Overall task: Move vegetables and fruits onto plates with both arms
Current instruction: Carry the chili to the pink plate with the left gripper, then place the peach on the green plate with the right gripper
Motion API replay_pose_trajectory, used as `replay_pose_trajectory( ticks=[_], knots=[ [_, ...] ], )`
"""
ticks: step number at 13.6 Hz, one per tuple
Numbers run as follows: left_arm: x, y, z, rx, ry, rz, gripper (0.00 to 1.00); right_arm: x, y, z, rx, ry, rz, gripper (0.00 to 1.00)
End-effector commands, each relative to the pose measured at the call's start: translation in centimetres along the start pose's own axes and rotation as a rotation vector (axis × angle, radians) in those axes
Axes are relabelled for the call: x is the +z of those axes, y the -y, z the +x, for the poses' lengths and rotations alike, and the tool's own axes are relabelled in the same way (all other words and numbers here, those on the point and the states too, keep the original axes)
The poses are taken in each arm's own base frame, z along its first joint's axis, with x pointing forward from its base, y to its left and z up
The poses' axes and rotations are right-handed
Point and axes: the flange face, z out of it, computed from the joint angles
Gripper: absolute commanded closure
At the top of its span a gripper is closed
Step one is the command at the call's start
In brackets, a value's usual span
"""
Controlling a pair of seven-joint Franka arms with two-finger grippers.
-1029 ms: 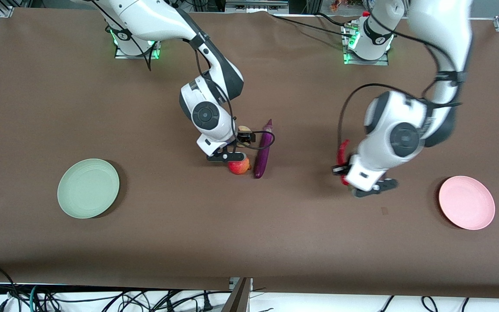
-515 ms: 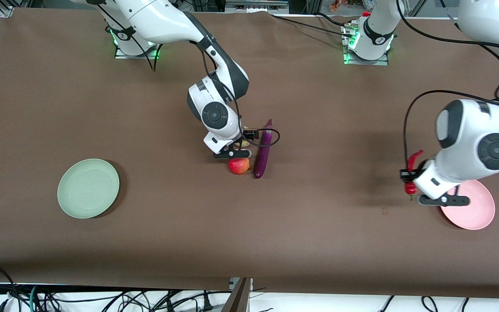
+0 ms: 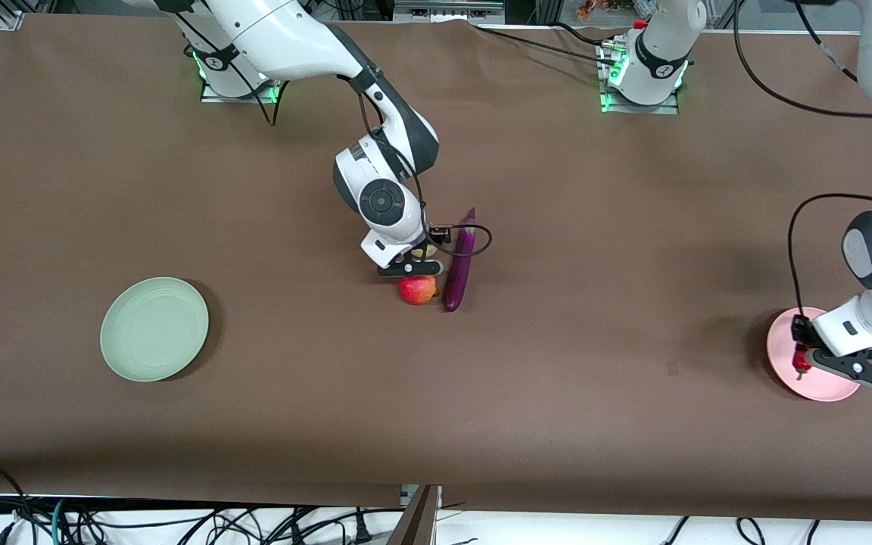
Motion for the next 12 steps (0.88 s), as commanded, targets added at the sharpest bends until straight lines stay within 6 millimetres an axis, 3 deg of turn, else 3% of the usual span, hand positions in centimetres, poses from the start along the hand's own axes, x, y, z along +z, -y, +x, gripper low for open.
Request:
replay_pose_trajectory(
  ticks=[1, 2, 3, 4, 6, 8, 10, 12],
  knots=[
    [3.5, 2.4, -0.7, 0.108, -0.041, 0.033, 0.98, -0.3, -0.1, 0.3, 0.003, -0.006, 0.007, 0.85],
    [4.6, 2.8, -1.2, 0.107, -0.045, 0.035, 0.98, -1.3, -0.3, 0.6, 0.002, -0.015, 0.011, 0.85],
    [5.2, 3.0, -1.5, 0.100, -0.042, 0.028, 0.94, -3.6, -1.5, 1.3, 0.015, -0.018, 0.009, 0.85],
    [5.3, 3.0, -1.6, 0.096, -0.042, 0.025, 0.75, -6.3, -3.0, 2.2, 0.034, 0.000, -0.004, 0.85],
    [5.0, 3.0, -1.5, 0.078, -0.049, 0.024, 0.00, -10.8, -8.4, 4.2, 0.054, 0.052, -0.061, 0.85],
    [4.4, 2.8, -1.2, 0.083, -0.051, 0.023, 0.00, -13.8, -16.5, 6.9, -0.027, 0.097, -0.114, 0.85],
    [3.1, 2.7, -1.0, 0.083, -0.049, 0.020, 0.00, -16.4, -26.9, 10.3, -0.115, 0.078, -0.137, 0.85],
    [0.3, 2.0, -0.4, 0.095, -0.031, -0.002, 0.00, -17.0, -37.9, 13.2, -0.195, 0.055, -0.126, 0.85]
  ],
)
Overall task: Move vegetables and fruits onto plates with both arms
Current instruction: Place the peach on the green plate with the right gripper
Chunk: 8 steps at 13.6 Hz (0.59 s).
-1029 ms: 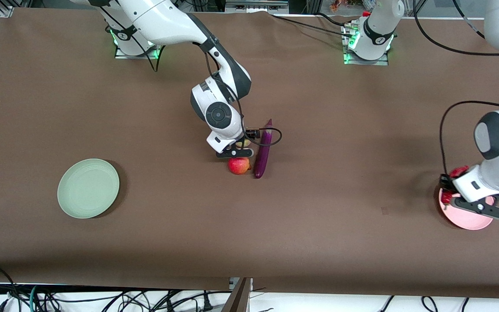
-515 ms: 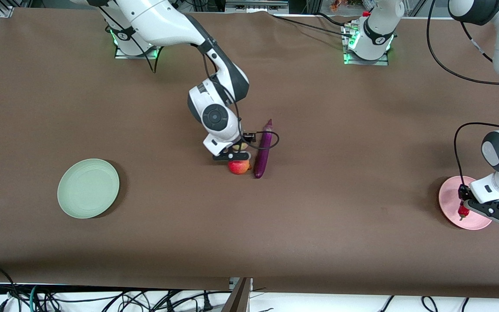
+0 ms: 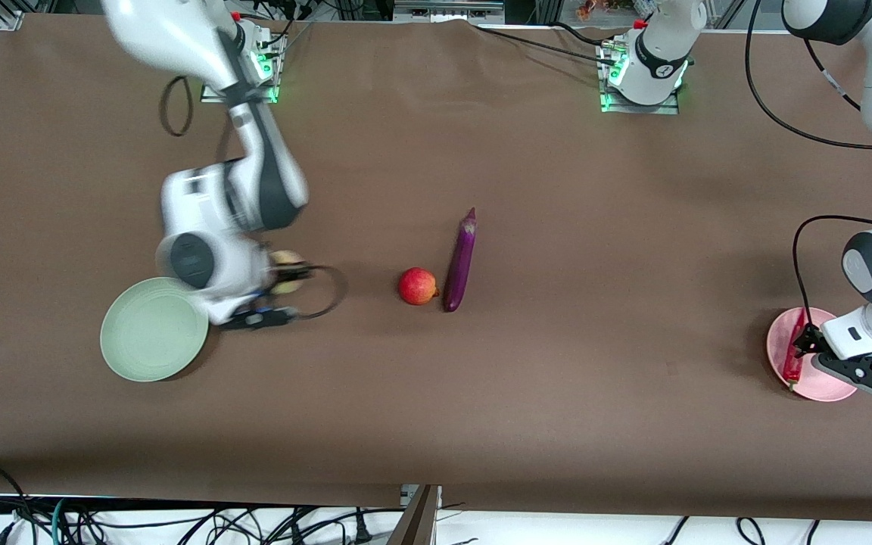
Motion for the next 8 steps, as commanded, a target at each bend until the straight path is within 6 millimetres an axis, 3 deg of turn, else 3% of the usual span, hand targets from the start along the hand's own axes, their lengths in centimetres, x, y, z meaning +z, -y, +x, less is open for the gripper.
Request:
replay_pose_trajectory(
  ticks=[1, 3, 5, 8],
  knots=[
    [-5.5, -1.3, 1.5, 0.031, 0.030, -0.040, 0.00, 2.0, -12.5, 1.0, -0.101, -0.044, 0.017, 0.85],
    [-9.9, -3.5, 2.9, 0.006, 0.067, -0.092, 0.00, 4.1, -18.3, 1.2, -0.151, -0.066, 0.003, 0.85],
    [-12.7, -7.0, 4.3, -0.096, 0.131, -0.153, 0.00, 5.5, -20.7, 1.8, -0.164, -0.108, -0.032, 0.85],
    [-15.3, -14.0, 7.7, -0.304, 0.198, -0.284, 0.00, 7.6, -23.4, 2.2, -0.194, -0.140, -0.064, 0.85]
  ],
)
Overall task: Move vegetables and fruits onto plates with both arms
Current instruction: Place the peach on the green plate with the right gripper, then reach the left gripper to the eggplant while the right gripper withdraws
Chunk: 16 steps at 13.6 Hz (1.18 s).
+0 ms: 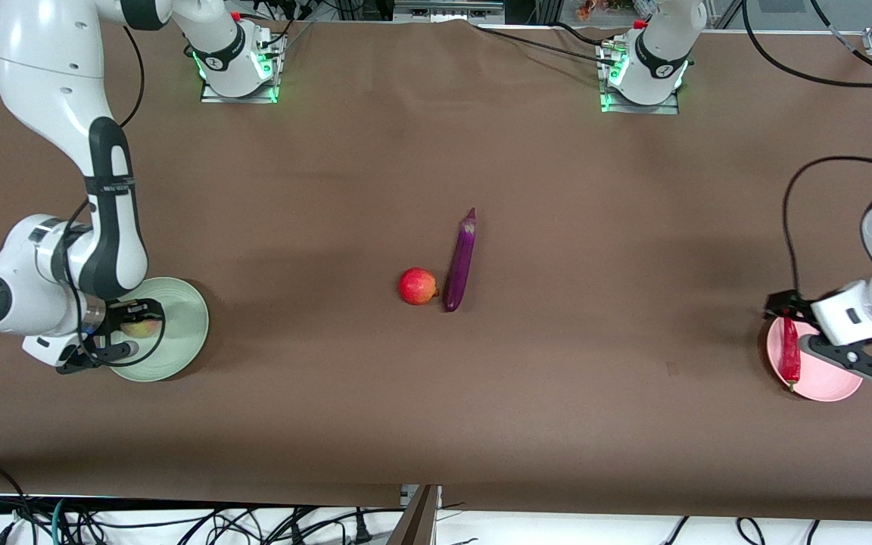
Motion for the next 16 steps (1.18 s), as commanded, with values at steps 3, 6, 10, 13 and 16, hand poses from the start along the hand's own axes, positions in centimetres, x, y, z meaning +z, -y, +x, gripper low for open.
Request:
replay_pose_trajectory(
  ticks=[3, 6, 10, 13, 16],
  knots=[
    [-0.7, -12.3, 2.3, -0.260, 0.055, -0.164, 0.00, 1.9, -1.3, 0.1, -0.018, -0.033, -0.012, 0.63],
    [0.0, -23.4, 4.2, -0.276, 0.080, -0.186, 0.00, 1.7, -2.2, -0.1, 0.019, -0.057, 0.017, 0.01],
    [4.4, -37.3, 4.5, -0.106, 0.078, -0.177, 0.00, -3.4, -0.1, 2.4, 0.013, -0.095, 0.084, 0.01],
    [10.1, -45.1, 2.1, -0.062, 0.016, -0.172, 0.00, -4.9, 2.2, 3.3, 0.105, -0.069, 0.146, 0.01],
    [15.4, -49.0, 0.4, -0.083, -0.079, -0.179, 0.00, -5.2, 7.3, 4.8, 0.180, -0.034, 0.160, 0.01]
  ],
)
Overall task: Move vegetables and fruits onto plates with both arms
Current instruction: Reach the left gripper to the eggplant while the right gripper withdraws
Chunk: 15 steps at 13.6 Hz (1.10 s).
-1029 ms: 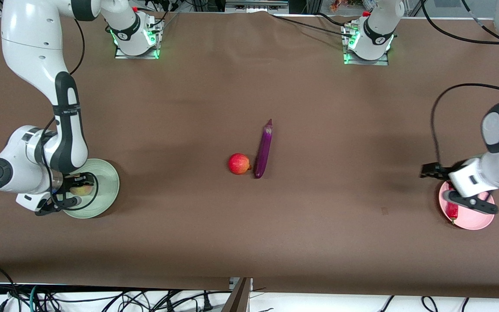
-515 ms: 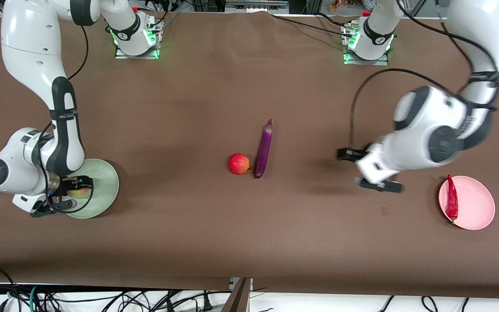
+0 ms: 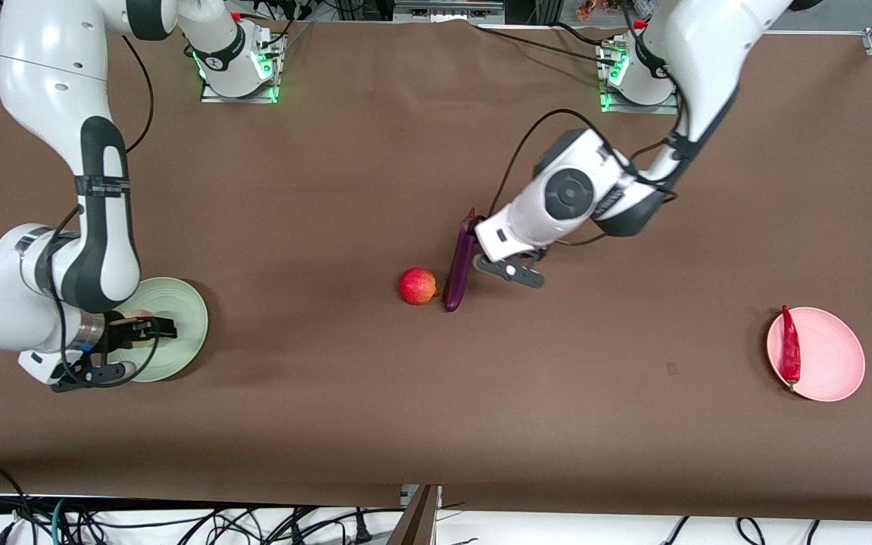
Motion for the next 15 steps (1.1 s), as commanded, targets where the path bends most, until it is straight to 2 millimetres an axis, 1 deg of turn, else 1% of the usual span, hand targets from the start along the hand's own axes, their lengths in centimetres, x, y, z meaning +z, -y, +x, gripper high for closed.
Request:
replay_pose_trajectory(
  ticks=[1, 2, 3, 4, 5, 6, 7, 9, 10, 12, 14, 15],
  knots=[
    [3.4, -2.0, -1.5, -0.018, -0.063, 0.022, 0.00, 0.4, 4.6, 0.3, 0.106, 0.042, 0.054, 0.01],
    [4.5, -3.5, -2.2, 0.000, -0.074, 0.045, 0.00, 0.5, 6.5, 0.5, 0.142, 0.039, 0.092, 0.01],
    [6.0, -4.0, -2.5, 0.002, -0.089, 0.053, 0.00, 0.7, 8.0, 0.7, 0.154, 0.040, 0.112, 0.01],
    [7.1, -4.1, -2.5, 0.001, -0.111, 0.058, 0.00, 0.9, 9.6, 0.8, 0.153, 0.044, 0.110, 0.01],
    [8.2, -4.2, -2.7, 0.030, -0.130, 0.074, 0.02, 1.2, 11.4, 0.9, 0.169, 0.051, 0.106, 0.01],
    [8.9, -4.2, -2.8, 0.061, -0.141, 0.091, 0.12, 1.3, 13.0, 1.0, 0.195, 0.058, 0.103, 0.01],
    [9.2, -3.4, -2.5, 0.089, -0.156, 0.115, 0.24, 1.6, 15.4, 1.0, 0.215, 0.065, 0.099, 0.01],
    [9.1, -3.0, -2.3, 0.099, -0.164, 0.127, 0.86, 2.0, 20.3, 0.9, 0.289, 0.069, 0.087, 0.01],
    [9.0, -2.6, -2.2, 0.091, -0.164, 0.129, 1.00, 2.1, 22.7, 0.8, 0.322, 0.070, 0.088, 0.01],
    [7.8, -0.7, -1.2, 0.060, -0.177, 0.138, 1.00, 2.6, 27.1, 0.5, 0.374, 0.062, 0.113, 0.01],
    [5.7, 1.6, -0.1, 0.021, -0.194, 0.162, 1.00, 3.1, 30.9, 0.2, 0.416, 0.042, 0.130, 0.01],
    [4.1, 3.3, 0.6, 0.001, -0.197, 0.192, 1.00, 3.2, 32.8, 0.0, 0.438, 0.023, 0.130, 0.01]
  ],
)
